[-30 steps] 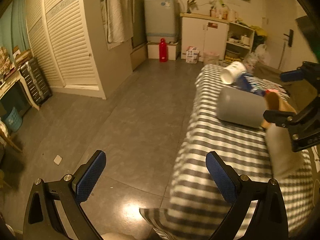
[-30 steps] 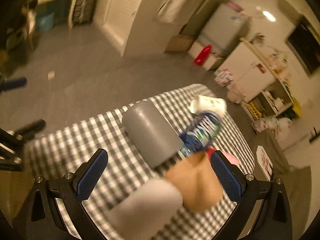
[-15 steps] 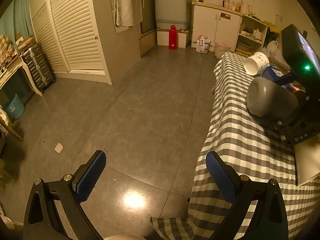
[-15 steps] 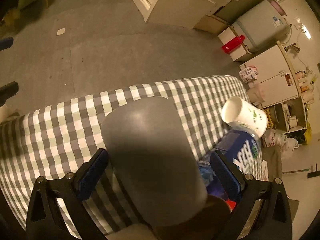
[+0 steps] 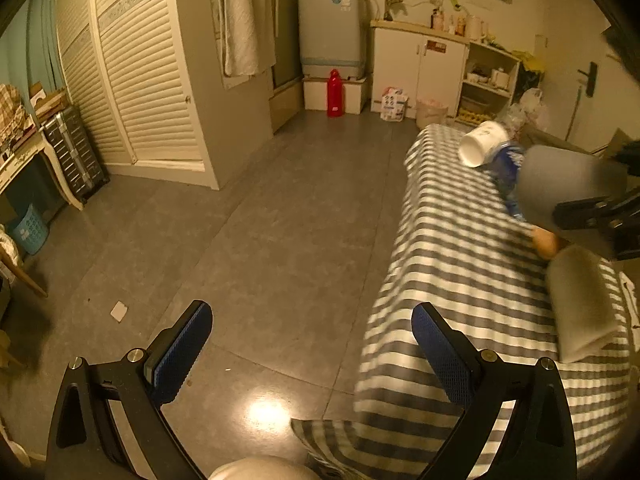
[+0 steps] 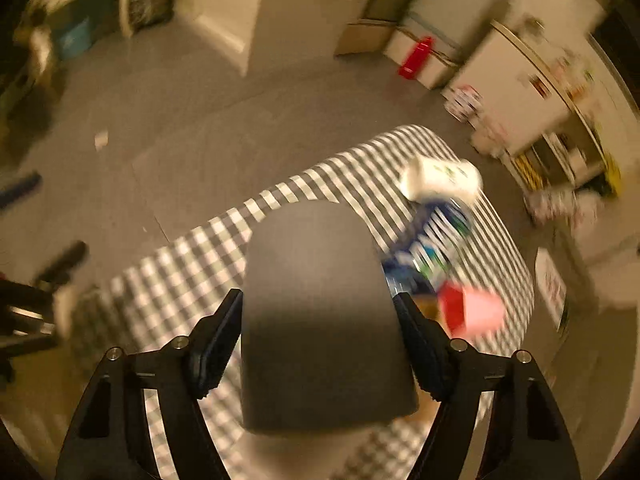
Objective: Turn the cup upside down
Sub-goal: 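Lift the grey cup with the right gripper and rotate it toward the left gripper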
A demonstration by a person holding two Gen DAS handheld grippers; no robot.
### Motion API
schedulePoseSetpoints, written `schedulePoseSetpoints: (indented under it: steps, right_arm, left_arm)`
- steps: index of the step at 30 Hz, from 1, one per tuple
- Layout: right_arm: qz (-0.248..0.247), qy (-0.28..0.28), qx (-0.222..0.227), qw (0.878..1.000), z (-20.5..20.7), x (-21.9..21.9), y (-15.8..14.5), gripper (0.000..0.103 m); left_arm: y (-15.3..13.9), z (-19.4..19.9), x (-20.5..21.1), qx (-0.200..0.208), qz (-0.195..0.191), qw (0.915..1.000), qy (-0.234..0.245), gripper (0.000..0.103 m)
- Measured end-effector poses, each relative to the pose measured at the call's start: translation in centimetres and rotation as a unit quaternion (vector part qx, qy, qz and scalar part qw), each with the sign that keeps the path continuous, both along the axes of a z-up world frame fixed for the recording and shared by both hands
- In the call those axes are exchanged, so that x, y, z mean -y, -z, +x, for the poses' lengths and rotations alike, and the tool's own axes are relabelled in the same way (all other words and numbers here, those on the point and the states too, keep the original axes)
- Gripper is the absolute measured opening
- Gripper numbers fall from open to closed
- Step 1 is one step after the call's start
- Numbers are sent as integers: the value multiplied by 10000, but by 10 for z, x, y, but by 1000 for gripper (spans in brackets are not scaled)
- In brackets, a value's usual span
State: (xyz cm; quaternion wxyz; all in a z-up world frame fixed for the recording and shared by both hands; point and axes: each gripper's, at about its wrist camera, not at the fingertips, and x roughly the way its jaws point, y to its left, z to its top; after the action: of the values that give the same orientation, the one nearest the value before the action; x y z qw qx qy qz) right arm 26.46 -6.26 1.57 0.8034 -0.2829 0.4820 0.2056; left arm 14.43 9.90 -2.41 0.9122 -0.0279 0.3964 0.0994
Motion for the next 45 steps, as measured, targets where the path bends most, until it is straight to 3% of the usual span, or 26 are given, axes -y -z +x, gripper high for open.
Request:
schedulePoseSetpoints:
  steps: [4,8,14,19,23,30,41,43,45]
  right_arm:
    - [532,715,30,9960,-36,36,-35,71]
    - [854,1368,95,9869,-80,74,-47,71]
    - [1445,2617,-72,9542,-128,128,-13,71]
    - [1500,3184,-194,9358,-150,150,26,71]
    - [1729,3460,-305,9217,-155,154,45,71]
    - [1993,3540,-334,9132,-150,144,55,71]
    - [2078,3408,-422,9159,-146,132,62,72]
    - [1999,3402,-362,9182,-148,133,59,83]
    - [1978,3294,-233,9229,-154,135,49,86]
  left_arm:
    - [-17,-15,16,213,-42,9996,170,103]
    - [-29,-33,34,371,-76,9988,318,103]
    - [-37,-61,60,476,-22,9977,475,103]
    - [-36,-72,75,499,114,9972,538,103]
    - [-29,-76,83,458,215,9968,612,103]
    - [-19,-75,89,341,348,9968,631,103]
    - [-15,-74,82,289,402,9970,597,103]
    - [-16,-75,83,296,420,9968,619,103]
    - [-18,-75,86,314,443,9966,621,103]
